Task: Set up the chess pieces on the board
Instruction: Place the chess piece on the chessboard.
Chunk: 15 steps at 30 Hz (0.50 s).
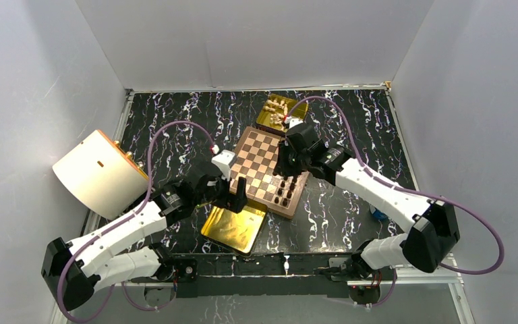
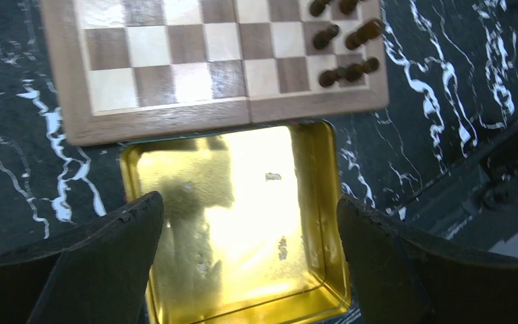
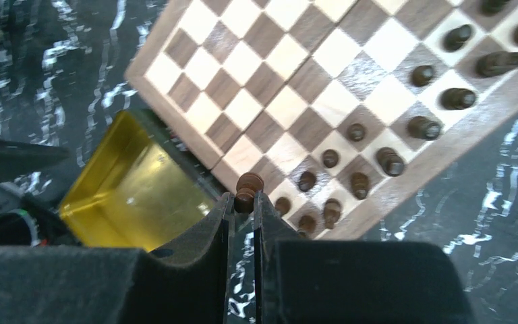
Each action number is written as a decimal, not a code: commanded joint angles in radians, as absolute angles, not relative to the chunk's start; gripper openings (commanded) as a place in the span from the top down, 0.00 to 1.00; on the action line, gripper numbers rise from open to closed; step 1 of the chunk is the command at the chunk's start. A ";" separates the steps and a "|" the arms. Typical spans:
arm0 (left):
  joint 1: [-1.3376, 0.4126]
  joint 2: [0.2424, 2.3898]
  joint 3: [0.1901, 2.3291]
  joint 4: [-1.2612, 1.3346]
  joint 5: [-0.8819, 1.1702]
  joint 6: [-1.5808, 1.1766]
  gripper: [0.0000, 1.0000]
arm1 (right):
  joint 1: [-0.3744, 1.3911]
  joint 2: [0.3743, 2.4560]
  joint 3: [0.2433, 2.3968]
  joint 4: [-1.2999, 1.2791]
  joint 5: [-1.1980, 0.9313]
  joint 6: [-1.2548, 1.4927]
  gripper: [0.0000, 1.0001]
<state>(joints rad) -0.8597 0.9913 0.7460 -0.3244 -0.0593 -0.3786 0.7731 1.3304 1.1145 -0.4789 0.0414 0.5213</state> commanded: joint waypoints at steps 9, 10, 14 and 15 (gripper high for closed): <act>-0.517 1.017 0.789 -0.301 0.225 -0.331 0.04 | 0.706 1.543 1.314 -0.600 0.260 0.441 0.84; -0.517 1.020 0.795 -0.317 0.216 -0.304 0.04 | 0.699 1.559 1.323 -0.602 0.257 0.439 0.84; -0.517 0.990 0.783 -0.363 0.165 -0.203 0.05 | 0.681 1.623 1.354 -0.608 0.258 0.433 0.83; -0.517 0.978 0.775 -0.368 0.151 -0.185 0.05 | 0.680 1.638 1.366 -0.614 0.260 0.433 0.84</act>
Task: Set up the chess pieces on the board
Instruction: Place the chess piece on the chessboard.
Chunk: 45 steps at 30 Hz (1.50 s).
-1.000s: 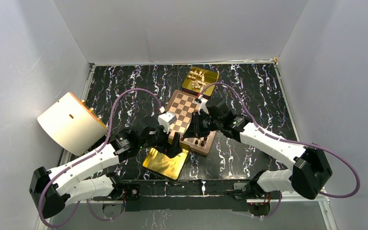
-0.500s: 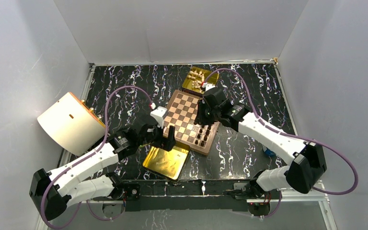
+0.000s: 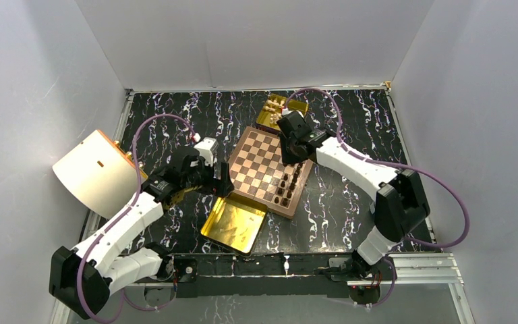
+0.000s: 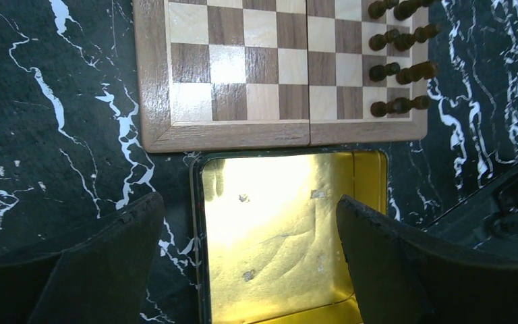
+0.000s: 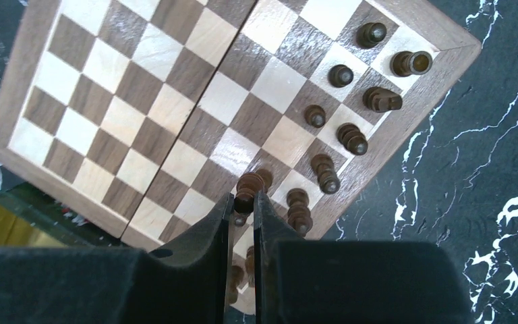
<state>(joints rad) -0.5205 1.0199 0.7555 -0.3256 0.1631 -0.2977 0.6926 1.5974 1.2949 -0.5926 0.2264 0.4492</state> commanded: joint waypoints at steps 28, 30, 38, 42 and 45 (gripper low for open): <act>-0.517 0.864 0.712 -0.342 0.116 -0.135 0.05 | 0.648 1.762 1.361 -0.598 0.260 0.436 0.83; -0.517 0.863 0.711 -0.341 0.116 -0.135 0.05 | 0.646 1.764 1.359 -0.597 0.255 0.436 0.83; -0.517 0.861 0.711 -0.343 0.118 -0.133 0.05 | 0.640 1.773 1.363 -0.605 0.256 0.437 0.82; -0.517 0.856 0.711 -0.344 0.114 -0.135 0.05 | 0.640 1.779 1.365 -0.612 0.256 0.437 0.82; -0.517 0.857 0.712 -0.343 0.115 -0.136 0.05 | 0.639 1.782 1.366 -0.611 0.253 0.437 0.82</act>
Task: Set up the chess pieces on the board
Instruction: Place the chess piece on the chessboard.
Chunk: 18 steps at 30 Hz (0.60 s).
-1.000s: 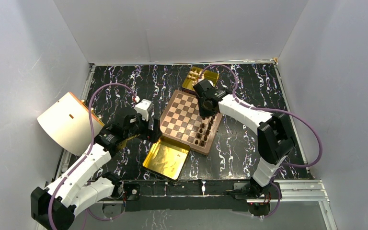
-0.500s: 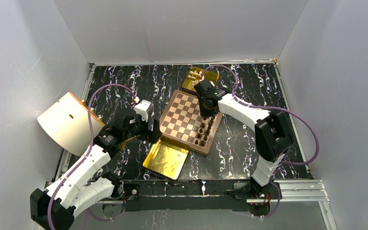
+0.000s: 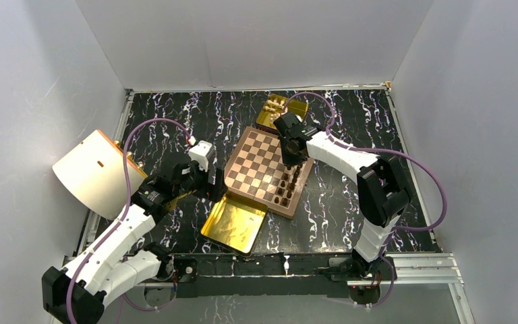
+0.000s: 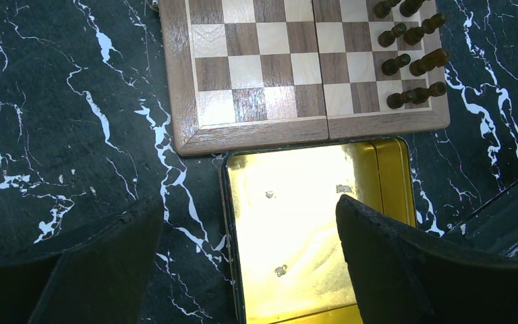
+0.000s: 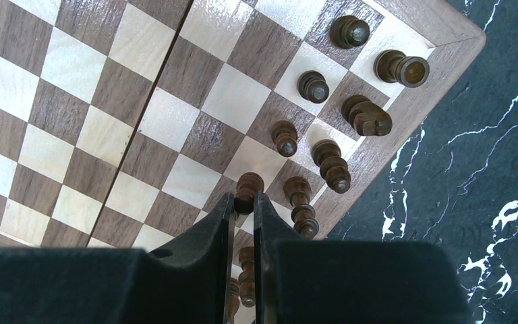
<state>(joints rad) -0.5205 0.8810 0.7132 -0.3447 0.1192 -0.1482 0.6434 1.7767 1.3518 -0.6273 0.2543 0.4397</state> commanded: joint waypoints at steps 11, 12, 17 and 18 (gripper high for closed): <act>-0.517 0.855 0.712 -0.344 0.109 -0.133 0.05 | 0.640 1.797 1.348 -0.599 0.238 0.445 0.80; -0.517 0.854 0.711 -0.344 0.110 -0.133 0.05 | 0.640 1.799 1.348 -0.600 0.241 0.445 0.80; -0.517 0.853 0.712 -0.342 0.110 -0.133 0.05 | 0.638 1.809 1.354 -0.600 0.248 0.443 0.79; -0.517 0.853 0.711 -0.343 0.109 -0.133 0.05 | 0.638 1.810 1.355 -0.600 0.250 0.443 0.79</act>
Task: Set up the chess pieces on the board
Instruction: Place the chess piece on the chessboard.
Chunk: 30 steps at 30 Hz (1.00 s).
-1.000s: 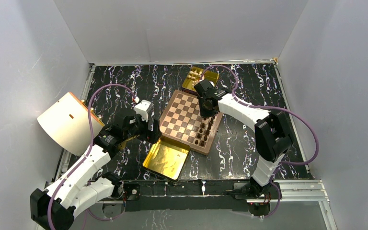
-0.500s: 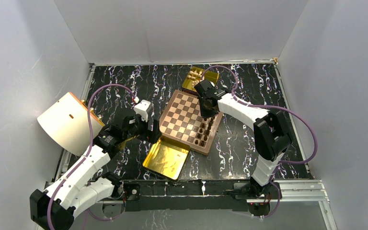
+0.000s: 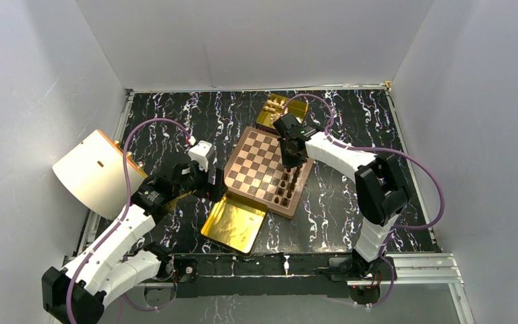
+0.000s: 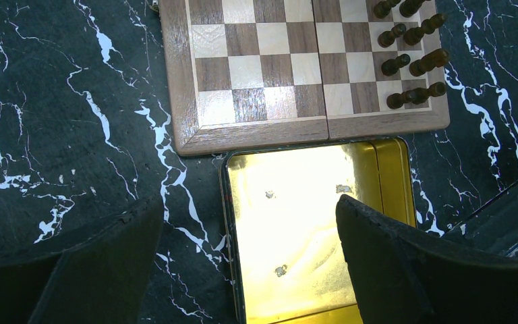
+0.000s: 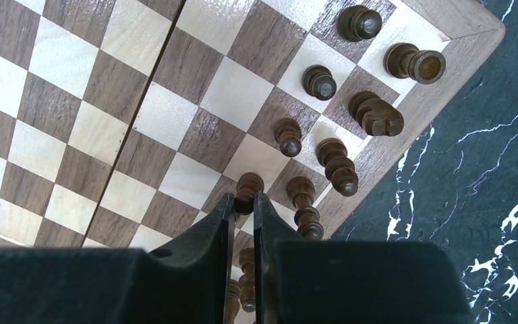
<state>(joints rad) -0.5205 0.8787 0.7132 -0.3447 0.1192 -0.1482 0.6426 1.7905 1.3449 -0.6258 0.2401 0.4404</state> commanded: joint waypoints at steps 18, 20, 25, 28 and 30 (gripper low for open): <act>-0.517 0.851 0.710 -0.343 0.107 -0.133 0.05 | 0.627 1.822 1.350 -0.597 0.253 0.443 0.72; -0.517 0.851 0.710 -0.343 0.107 -0.133 0.05 | 0.627 1.820 1.351 -0.600 0.253 0.443 0.70; -0.517 0.860 0.712 -0.343 0.109 -0.132 0.05 | 0.629 1.816 1.355 -0.602 0.248 0.445 0.69; -0.517 0.861 0.713 -0.344 0.110 -0.132 0.05 | 0.628 1.812 1.370 -0.612 0.248 0.444 0.68; -0.517 0.858 0.712 -0.343 0.110 -0.132 0.05 | 0.627 1.807 1.387 -0.624 0.244 0.441 0.68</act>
